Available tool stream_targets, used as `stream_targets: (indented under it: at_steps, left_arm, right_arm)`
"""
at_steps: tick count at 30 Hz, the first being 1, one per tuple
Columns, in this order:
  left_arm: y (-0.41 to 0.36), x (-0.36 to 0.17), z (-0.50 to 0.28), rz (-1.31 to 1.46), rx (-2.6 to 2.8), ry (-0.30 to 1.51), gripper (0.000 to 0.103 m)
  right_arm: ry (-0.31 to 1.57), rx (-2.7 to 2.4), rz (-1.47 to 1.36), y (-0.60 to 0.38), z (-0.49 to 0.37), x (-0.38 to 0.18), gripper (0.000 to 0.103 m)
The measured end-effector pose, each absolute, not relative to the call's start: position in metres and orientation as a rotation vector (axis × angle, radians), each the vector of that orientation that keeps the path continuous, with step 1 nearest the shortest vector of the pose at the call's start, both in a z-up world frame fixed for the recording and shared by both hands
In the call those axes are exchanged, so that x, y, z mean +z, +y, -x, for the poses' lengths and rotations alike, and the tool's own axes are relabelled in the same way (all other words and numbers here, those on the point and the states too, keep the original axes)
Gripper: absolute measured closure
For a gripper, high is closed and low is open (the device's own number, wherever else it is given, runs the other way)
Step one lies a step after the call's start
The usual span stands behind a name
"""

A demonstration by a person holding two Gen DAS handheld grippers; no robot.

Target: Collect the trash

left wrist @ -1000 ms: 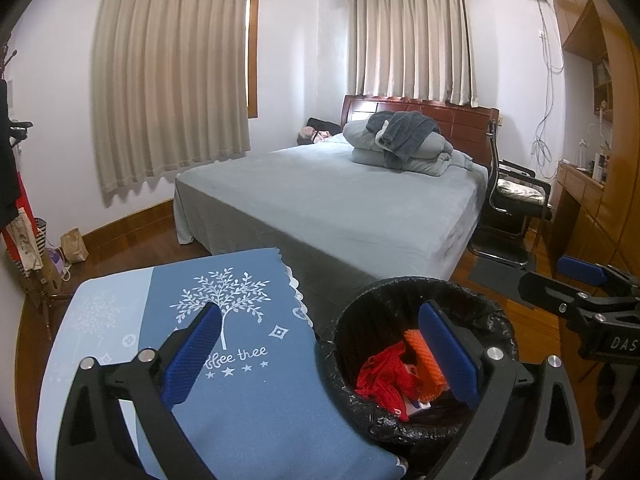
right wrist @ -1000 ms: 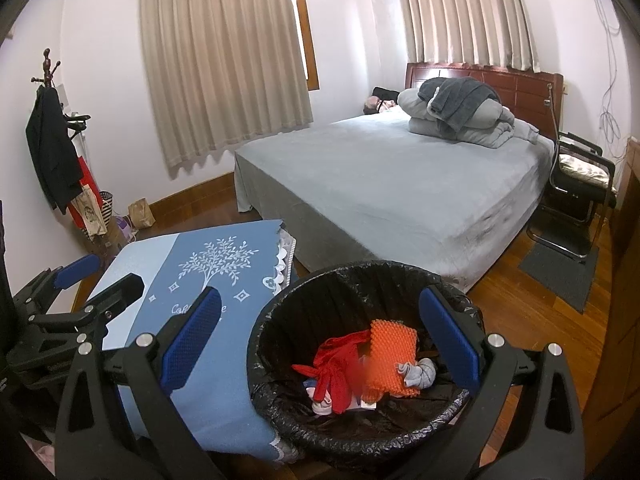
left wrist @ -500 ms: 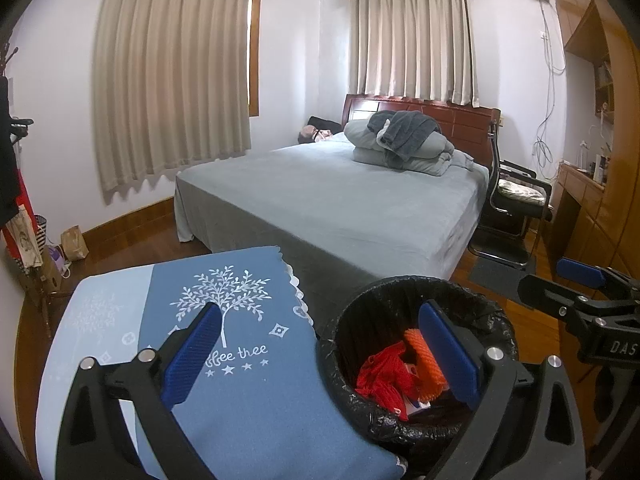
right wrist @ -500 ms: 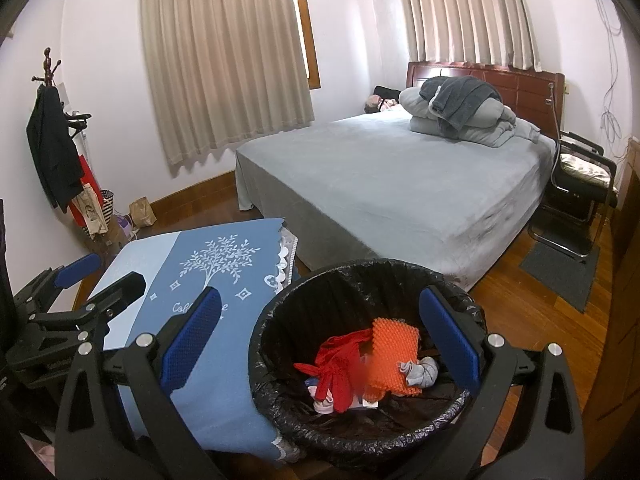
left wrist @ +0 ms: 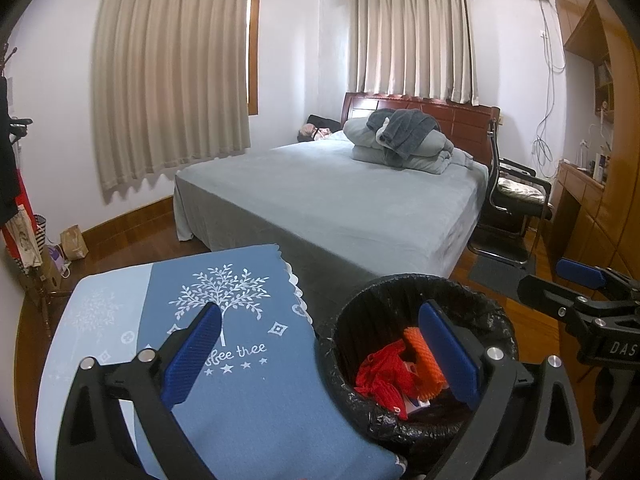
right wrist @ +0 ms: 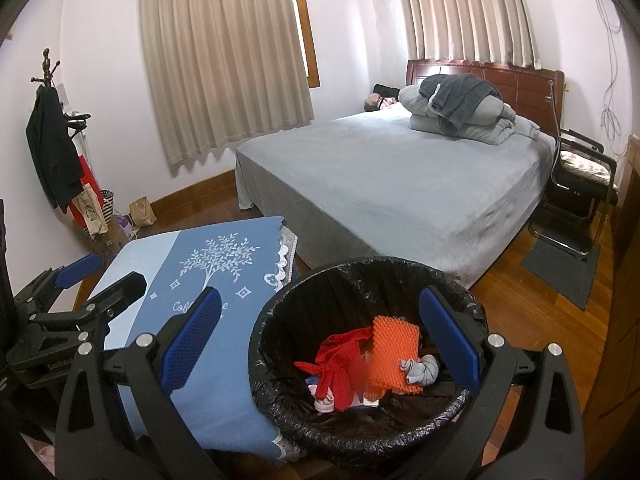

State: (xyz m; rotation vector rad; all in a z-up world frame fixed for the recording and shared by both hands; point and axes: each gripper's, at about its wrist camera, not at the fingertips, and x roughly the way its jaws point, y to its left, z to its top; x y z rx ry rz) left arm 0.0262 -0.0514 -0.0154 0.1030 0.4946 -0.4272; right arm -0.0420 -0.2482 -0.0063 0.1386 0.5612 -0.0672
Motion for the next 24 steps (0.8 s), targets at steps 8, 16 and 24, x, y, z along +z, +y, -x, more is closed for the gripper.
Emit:
stream_targets:
  at_steps: [8,16,24]
  left_arm:
    - [-0.0516,-0.0152,-0.0267,-0.102,-0.427,0.495,0.006]
    - [-0.051,-0.0152,-0.0257,-0.102,-0.428,0.497,0.006]
    - [-0.0518,-0.0179,-0.0251,-0.098,-0.429,0.502,0.006]
  right_arm:
    - [0.561,-0.067,-0.138,-0.2492,0.0416,-0.0063,0.007]
    - [0.562,-0.067,-0.139,-0.2482,0.0418,-0.0074,0.006]
    - [0.565,-0.066,-0.138,-0.2466,0.0424,-0.0082,0.006]
